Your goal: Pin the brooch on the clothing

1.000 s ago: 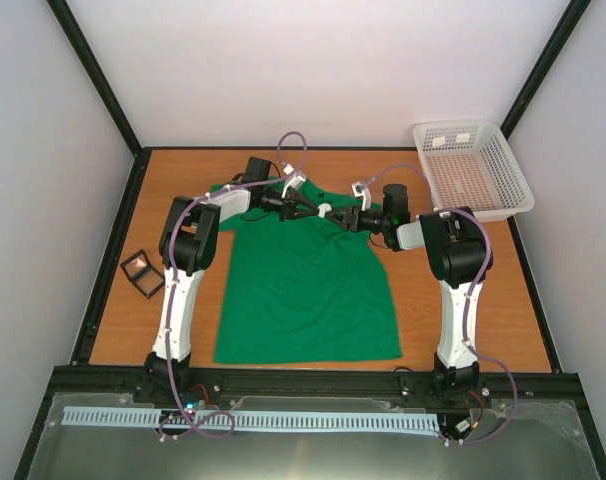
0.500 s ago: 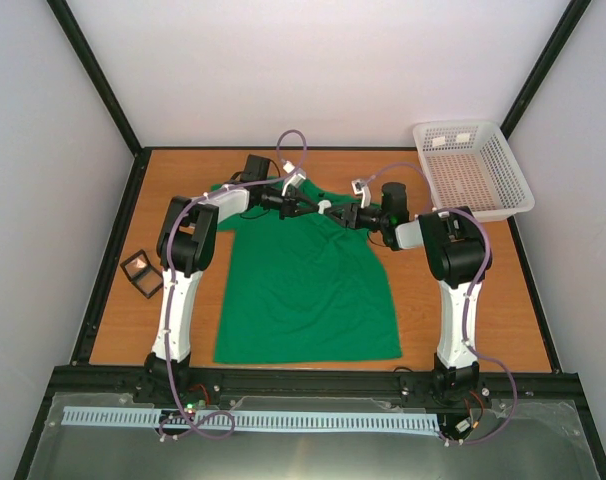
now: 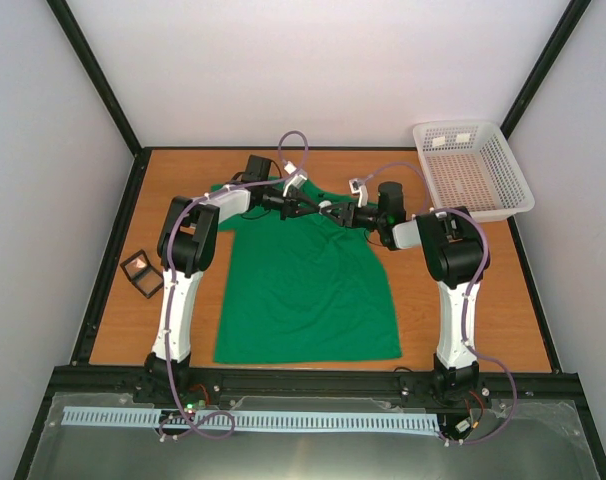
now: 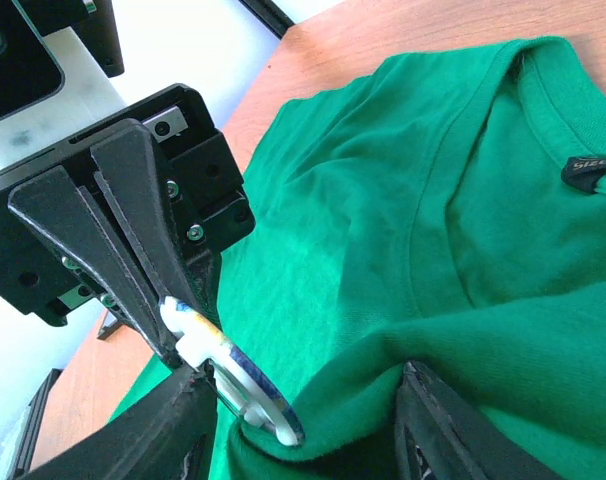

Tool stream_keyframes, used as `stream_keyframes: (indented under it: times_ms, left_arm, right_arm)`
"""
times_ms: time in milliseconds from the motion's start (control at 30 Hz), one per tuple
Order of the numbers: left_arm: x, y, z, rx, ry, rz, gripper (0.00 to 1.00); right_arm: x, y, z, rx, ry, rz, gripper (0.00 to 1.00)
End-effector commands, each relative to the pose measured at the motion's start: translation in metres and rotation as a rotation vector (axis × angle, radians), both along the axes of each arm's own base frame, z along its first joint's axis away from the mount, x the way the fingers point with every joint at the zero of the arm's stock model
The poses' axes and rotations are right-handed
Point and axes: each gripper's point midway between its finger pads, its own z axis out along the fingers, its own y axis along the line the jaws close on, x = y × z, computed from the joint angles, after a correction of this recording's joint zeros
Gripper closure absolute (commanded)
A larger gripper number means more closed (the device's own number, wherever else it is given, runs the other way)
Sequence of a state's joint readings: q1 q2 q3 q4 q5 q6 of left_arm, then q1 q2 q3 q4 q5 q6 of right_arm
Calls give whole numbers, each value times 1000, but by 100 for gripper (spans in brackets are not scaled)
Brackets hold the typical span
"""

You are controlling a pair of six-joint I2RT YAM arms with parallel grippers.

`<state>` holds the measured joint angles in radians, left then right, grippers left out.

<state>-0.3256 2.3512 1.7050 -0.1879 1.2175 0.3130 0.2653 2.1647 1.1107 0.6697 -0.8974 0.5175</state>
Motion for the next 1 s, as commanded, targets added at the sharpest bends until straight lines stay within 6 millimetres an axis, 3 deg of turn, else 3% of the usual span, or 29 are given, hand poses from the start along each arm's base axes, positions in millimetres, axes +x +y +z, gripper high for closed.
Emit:
stream_keyframes:
  times_ms: [0, 600, 967]
  left_arm:
    - [-16, -8, 42, -58, -78, -66, 99]
    - [-35, -12, 53, -61, -232, -85, 99]
    - [-48, -12, 61, -120, -282, -158, 99]
  right_arm:
    - [11, 1, -6, 1, 0, -32, 53]
    - [18, -1, 6, 164, 62, -94, 55]
    - [4, 10, 6, 167, 50, 65, 56]
